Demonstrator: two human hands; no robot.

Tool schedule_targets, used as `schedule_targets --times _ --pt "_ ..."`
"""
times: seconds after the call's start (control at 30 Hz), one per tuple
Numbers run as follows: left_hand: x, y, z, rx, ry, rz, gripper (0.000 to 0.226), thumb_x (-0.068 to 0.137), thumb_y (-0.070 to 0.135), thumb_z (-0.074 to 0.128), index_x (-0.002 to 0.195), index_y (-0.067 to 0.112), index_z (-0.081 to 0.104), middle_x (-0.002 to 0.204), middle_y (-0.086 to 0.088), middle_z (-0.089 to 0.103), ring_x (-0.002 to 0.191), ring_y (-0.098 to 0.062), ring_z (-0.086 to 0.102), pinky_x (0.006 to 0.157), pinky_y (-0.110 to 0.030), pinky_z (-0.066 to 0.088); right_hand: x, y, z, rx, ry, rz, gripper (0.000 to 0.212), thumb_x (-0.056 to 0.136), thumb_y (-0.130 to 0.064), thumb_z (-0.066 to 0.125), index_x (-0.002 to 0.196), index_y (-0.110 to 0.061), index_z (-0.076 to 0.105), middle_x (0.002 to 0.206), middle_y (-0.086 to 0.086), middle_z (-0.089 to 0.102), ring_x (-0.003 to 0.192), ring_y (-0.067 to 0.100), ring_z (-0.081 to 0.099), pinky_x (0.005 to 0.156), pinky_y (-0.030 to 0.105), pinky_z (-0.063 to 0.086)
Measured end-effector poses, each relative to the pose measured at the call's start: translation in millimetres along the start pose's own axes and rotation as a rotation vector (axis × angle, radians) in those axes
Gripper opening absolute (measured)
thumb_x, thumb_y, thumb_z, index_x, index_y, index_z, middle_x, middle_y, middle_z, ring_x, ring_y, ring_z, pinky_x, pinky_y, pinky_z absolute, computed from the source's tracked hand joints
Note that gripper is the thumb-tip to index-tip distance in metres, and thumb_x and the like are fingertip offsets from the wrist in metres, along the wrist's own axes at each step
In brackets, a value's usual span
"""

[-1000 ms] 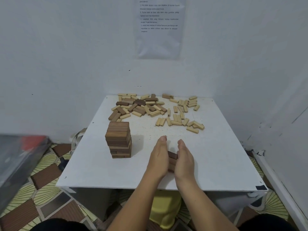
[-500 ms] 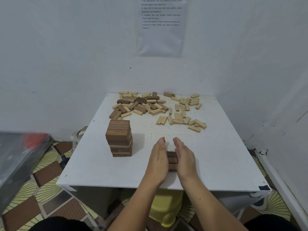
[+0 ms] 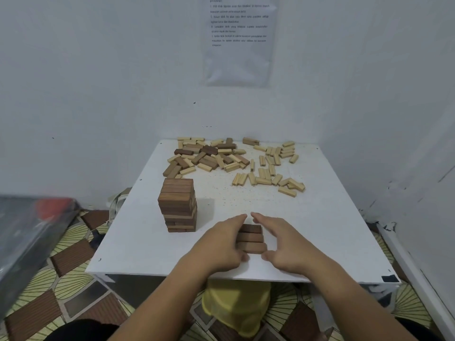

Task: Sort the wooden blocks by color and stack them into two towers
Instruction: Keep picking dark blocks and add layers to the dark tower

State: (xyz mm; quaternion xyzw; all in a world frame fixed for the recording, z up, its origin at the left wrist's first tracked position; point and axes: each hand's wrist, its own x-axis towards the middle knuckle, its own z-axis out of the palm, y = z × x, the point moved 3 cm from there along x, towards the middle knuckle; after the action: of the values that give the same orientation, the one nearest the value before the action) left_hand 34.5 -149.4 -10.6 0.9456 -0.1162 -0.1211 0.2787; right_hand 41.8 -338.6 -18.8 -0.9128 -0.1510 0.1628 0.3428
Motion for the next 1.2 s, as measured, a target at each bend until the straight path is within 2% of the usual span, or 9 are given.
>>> schedule_targets --times 0.13,0.3,0.47,0.53,0.6,0.7,0.83,1.03,1.2 --pt "4 1 2 0.040 0.028 0.004 0.082 0.086 0.023 0.075 0.158 0.031 0.037 0.143 0.001 0.060 0.125 -0.021 0.058 0.101 -0.034 0.051 2 -2 3 0.044 0.062 0.047 0.089 0.084 -0.011 0.077 0.154 -0.045 0.035 0.142 -0.017 0.046 0.132 0.004 0.043 0.112 0.027 0.037" --pt "4 -4 5 -0.058 0.049 -0.002 0.082 0.084 0.021 0.078 0.157 0.030 0.041 0.145 0.001 0.059 0.128 -0.019 0.057 0.104 -0.031 0.048 0 -1 4 0.097 0.083 0.061 0.087 0.084 -0.006 0.076 0.153 -0.042 0.039 0.143 -0.016 0.048 0.129 0.002 0.046 0.102 0.022 0.037" --pt "-4 -8 7 -0.240 0.105 0.014 0.074 0.093 0.035 0.073 0.158 0.032 0.036 0.148 0.017 0.049 0.134 -0.002 0.046 0.097 -0.006 0.030 -2 0 6 0.177 0.070 0.051 0.093 0.082 -0.008 0.079 0.152 -0.049 0.034 0.148 -0.018 0.043 0.131 0.002 0.043 0.102 0.019 0.038" --pt "-12 -6 7 -0.393 0.204 -0.029 0.057 0.105 0.051 0.049 0.158 0.033 0.037 0.152 0.022 0.041 0.139 0.004 0.035 0.110 -0.014 0.025 -2 -3 7 0.259 0.126 0.057 0.090 0.083 -0.011 0.080 0.154 -0.044 0.035 0.149 -0.019 0.038 0.132 0.005 0.042 0.100 0.018 0.040" --pt "-19 -2 9 -0.565 0.294 -0.073 0.062 0.102 0.062 0.030 0.157 0.034 0.040 0.158 0.020 0.039 0.144 0.004 0.031 0.117 -0.019 0.020 -2 -7 7 0.407 0.287 0.078 0.077 0.090 -0.020 0.077 0.154 -0.038 0.039 0.146 -0.016 0.042 0.131 0.009 0.046 0.101 0.023 0.041" --pt "-12 9 11 -0.693 0.356 -0.097 0.068 0.100 0.066 0.018 0.158 0.036 0.037 0.160 0.022 0.034 0.147 0.006 0.024 0.119 -0.018 0.014 6 -12 12 0.780 0.490 0.114 0.053 0.103 -0.029 0.059 0.153 -0.029 0.043 0.148 -0.014 0.048 0.137 0.005 0.045 0.107 0.025 0.036" --pt "11 24 15 -0.862 0.385 -0.155 0.078 0.093 0.073 0.013 0.160 0.037 0.030 0.166 0.018 0.027 0.151 0.004 0.018 0.128 -0.030 0.012 21 -21 31 0.968 0.556 0.119 0.047 0.110 -0.031 0.042 0.156 -0.021 0.040 0.158 -0.012 0.041 0.144 0.003 0.038 0.116 0.024 0.030" --pt "18 22 30 -0.949 0.389 -0.199 0.080 0.094 0.072 0.013 0.157 0.031 0.040 0.161 0.015 0.039 0.145 0.005 0.029 0.120 -0.021 0.018 25 -24 39 0.958 0.571 0.155 0.047 0.110 -0.039 0.039 0.154 -0.024 0.045 0.156 -0.012 0.044 0.145 0.008 0.039 0.123 0.038 0.031" --pt "20 17 31 -0.999 0.359 -0.222 0.075 0.097 0.072 0.014 0.154 0.035 0.044 0.157 0.018 0.044 0.149 -0.006 0.034 0.128 -0.038 0.021 23 -23 40 0.936 0.547 0.163 0.046 0.109 -0.042 0.039 0.153 -0.027 0.046 0.155 -0.015 0.045 0.143 0.007 0.041 0.122 0.037 0.033"
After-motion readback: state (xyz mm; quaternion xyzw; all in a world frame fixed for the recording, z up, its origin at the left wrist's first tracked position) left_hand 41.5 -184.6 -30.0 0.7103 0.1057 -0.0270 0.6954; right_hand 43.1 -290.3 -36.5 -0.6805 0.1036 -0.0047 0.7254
